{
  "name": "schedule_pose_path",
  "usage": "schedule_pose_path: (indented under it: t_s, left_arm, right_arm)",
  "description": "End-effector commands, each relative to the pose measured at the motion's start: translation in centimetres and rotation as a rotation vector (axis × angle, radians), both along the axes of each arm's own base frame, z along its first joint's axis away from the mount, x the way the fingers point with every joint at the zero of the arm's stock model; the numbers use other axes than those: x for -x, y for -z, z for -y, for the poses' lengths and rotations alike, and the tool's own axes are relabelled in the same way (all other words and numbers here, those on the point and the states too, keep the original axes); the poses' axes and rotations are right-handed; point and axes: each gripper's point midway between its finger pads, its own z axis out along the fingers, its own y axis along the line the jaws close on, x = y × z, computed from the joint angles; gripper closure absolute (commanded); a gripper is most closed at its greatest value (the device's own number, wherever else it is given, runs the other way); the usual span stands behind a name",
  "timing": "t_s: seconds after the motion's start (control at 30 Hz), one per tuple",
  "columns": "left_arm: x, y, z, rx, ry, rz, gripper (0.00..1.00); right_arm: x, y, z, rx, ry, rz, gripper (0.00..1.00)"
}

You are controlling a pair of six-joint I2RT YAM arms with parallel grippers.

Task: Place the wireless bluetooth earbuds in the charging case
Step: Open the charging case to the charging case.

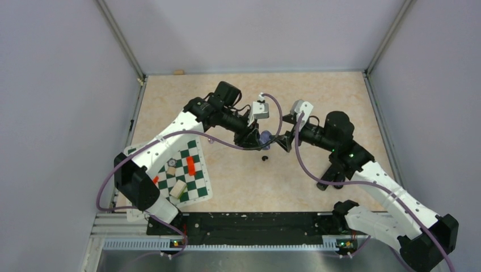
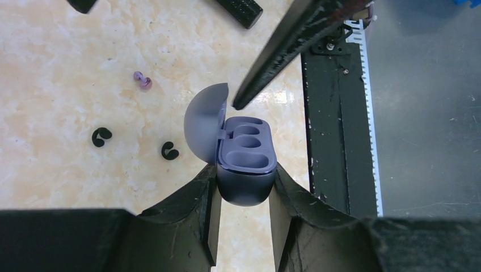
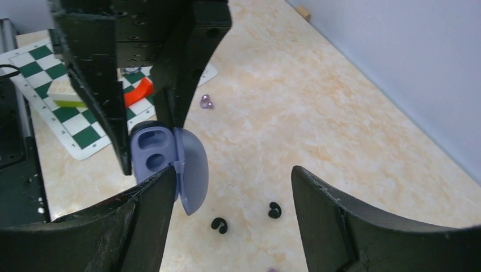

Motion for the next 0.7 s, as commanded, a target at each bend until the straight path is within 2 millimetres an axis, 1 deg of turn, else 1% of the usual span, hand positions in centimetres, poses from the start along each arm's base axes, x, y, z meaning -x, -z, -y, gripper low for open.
schedule_pose_path:
  t_s: [0.0,0.1,0.2,0.23,0.33,0.43,0.5,0.57,0.67]
  left_arm:
    - [1.0,-1.7,0.2,0.048,0.037,0.015,1.0]
    - [1.1,-1.6,0.1,0.048,0.037,0.015,1.0]
    - [1.1,-1.6,0.1,0.046,0.037,0.014,1.0]
    - [1.0,-1.5,0.1,0.044,0.036,0.014,1.0]
    - [0.7,-1.4,0.1,0.036,0.023,0.025,1.0]
    - [0.3,-1.3,0.0,0.025,0.007,0.039,1.0]
    - [-0.1,-1.2,-0.3,0.021,-0.008,0.051,1.0]
    - [-0.3,-1.2,-0.7,0.021,-0.023,0.061,1.0]
    - [-0.4,-1.6,-1.7,0.023,-0.045,0.085,1.0]
  right_arm:
    - [-1.0,-2.0,1.1,-0.022,0.061,0.083,0.27]
    - [-0.7,-2.5,1.3,-0.028,0.062,0.097,0.27]
    - [-0.5,-3.6,1.6,-0.042,0.065,0.121,0.27]
    - [-0.3,-3.5,1.7,-0.035,0.06,0.11,0.26]
    - [0.6,-4.4,2.0,-0.038,0.039,0.114,0.26]
    - [1.0,-5.4,2.4,-0.042,0.035,0.118,0.25]
    - [0.5,-5.8,2.9,-0.042,0.063,0.114,0.25]
    - [-0.4,-5.7,3.5,-0.039,0.101,0.1,0.25]
    - [-2.3,-5.0,4.3,-0.018,0.146,0.044,0.24]
